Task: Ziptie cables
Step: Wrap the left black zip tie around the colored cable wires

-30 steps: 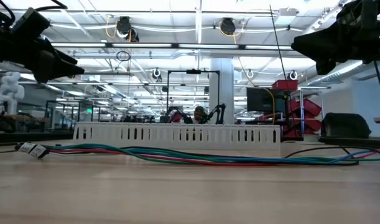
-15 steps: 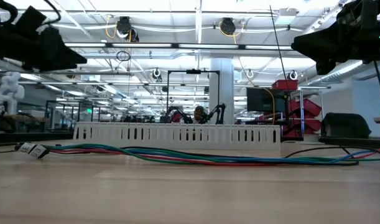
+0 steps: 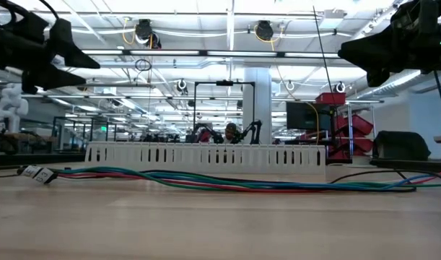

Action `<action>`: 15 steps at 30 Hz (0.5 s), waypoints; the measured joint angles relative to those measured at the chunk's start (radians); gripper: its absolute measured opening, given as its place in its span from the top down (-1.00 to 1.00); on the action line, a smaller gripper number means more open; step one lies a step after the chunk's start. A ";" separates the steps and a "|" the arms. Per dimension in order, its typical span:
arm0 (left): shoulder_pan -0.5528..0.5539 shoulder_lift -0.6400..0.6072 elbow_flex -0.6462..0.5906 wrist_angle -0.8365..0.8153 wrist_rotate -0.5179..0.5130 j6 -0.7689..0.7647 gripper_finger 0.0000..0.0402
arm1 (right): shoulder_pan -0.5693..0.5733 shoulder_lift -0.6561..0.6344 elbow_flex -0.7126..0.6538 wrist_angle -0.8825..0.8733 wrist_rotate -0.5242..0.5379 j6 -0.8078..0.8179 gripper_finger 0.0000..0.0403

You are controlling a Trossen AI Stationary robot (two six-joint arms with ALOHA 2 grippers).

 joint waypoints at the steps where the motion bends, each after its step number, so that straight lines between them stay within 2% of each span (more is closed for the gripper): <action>1: 0.000 0.000 0.000 0.000 0.021 0.000 -0.49 | 0.000 0.000 0.000 0.000 0.000 0.000 0.50; 7: 0.000 0.000 0.000 -0.003 0.182 0.001 -0.49 | 0.000 0.000 0.000 0.000 0.000 0.000 0.50; 11: 0.000 0.000 0.000 0.003 0.213 -0.032 -0.49 | -0.003 0.000 0.000 0.012 0.024 -0.034 0.50; 13: 0.000 0.000 0.000 0.015 0.215 -0.051 -0.49 | -0.010 0.000 0.000 0.053 0.078 -0.084 0.50; 15: 0.000 0.000 0.000 0.016 0.223 -0.054 -0.49 | -0.019 0.000 0.000 0.135 0.089 -0.114 0.50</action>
